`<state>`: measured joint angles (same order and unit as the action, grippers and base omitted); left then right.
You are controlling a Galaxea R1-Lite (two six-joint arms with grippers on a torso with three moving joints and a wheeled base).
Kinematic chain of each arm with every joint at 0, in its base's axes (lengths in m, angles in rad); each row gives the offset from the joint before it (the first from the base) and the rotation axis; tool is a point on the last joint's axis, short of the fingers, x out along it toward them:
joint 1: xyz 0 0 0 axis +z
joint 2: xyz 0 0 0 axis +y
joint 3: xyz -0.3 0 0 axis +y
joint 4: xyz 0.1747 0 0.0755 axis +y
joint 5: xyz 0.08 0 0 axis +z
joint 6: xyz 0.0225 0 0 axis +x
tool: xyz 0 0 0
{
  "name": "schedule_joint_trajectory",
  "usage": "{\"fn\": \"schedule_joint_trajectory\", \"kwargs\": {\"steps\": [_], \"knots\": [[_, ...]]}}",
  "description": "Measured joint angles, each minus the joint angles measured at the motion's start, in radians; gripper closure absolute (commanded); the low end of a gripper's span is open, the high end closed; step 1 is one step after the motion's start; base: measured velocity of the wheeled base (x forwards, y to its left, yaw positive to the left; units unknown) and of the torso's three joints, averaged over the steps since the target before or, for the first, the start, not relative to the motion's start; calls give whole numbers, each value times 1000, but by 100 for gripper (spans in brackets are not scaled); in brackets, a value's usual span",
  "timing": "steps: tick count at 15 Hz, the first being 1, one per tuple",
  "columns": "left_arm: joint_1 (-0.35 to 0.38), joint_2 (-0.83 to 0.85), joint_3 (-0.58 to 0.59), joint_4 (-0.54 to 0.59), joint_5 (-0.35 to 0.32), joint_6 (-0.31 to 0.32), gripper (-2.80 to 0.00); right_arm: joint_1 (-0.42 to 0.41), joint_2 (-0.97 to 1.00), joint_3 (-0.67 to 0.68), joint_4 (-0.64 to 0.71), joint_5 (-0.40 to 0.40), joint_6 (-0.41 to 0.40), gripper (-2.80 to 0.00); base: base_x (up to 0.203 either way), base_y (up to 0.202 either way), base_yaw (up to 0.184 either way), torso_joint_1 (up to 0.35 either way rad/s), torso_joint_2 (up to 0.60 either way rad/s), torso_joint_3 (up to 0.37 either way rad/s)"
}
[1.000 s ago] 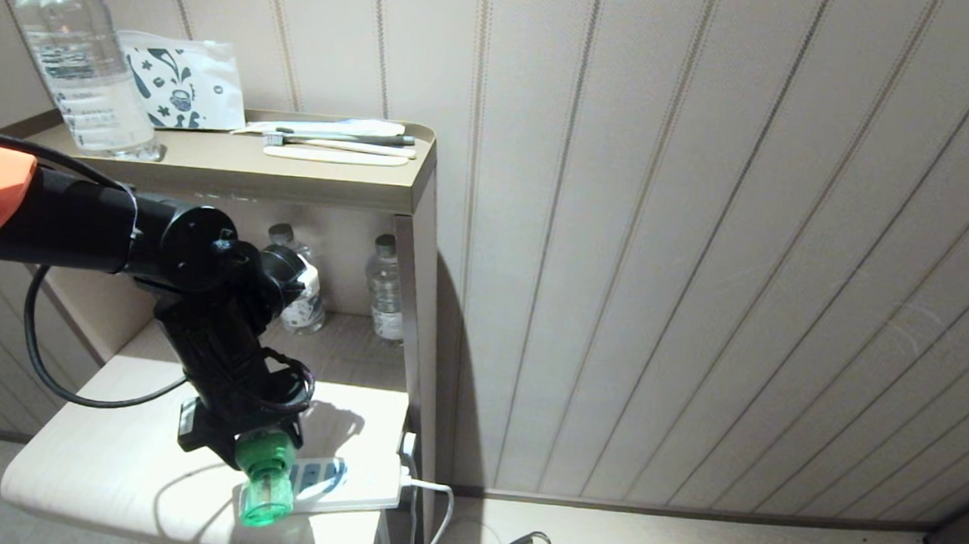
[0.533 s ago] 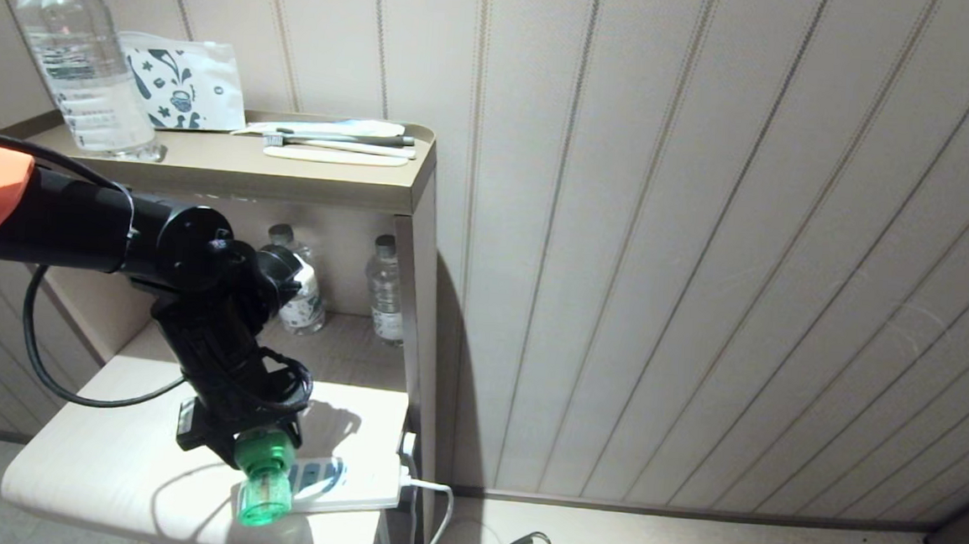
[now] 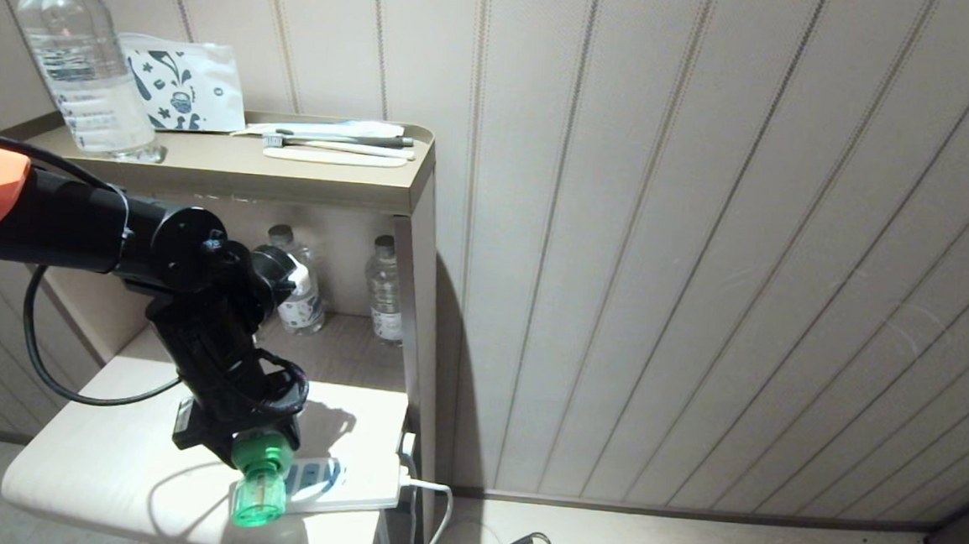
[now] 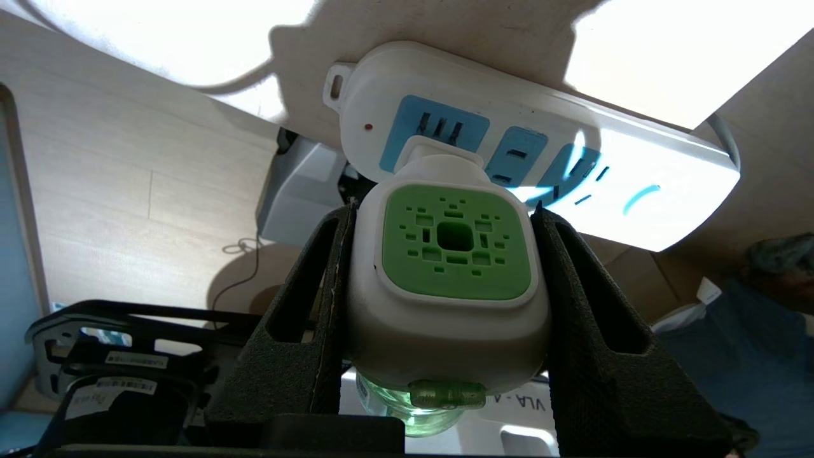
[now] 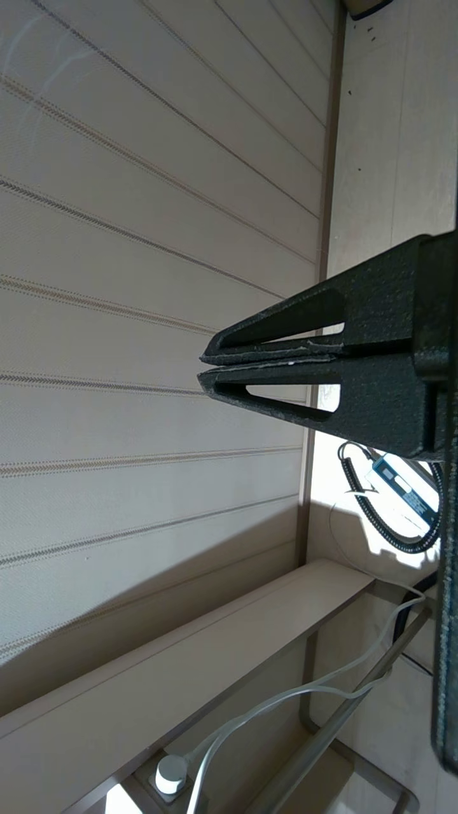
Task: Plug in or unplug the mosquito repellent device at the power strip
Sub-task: Insert the plug into the socket
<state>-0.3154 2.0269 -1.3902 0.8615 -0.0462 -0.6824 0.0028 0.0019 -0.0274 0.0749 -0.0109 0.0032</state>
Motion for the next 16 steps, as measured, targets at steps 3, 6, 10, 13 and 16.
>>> {"fn": "schedule_joint_trajectory", "kwargs": {"steps": [3, 6, 10, 13, 16], "knots": [[2, 5, 0, 1, 12, 18, 0, 0, 0, 0, 0, 0, 0, 0, 0, 0, 0, 0, 0, 0], [2, 11, 10, 2, 29, 30, 0, 0, 0, 0, 0, 0, 0, 0, 0, 0, 0, 0, 0, 0], [1, 21, 16, 10, 54, 41, 0, 0, 0, 0, 0, 0, 0, 0, 0, 0, 0, 0, 0, 0], [1, 27, 23, 10, 60, 54, 0, -1, 0, 0, 0, 0, 0, 0, 0, 0, 0, 0, 0, 0], [1, 33, 20, 15, 61, 56, 0, 0, 0, 0, 0, 0, 0, 0, 0, 0, 0, 0, 0, 0]]}}
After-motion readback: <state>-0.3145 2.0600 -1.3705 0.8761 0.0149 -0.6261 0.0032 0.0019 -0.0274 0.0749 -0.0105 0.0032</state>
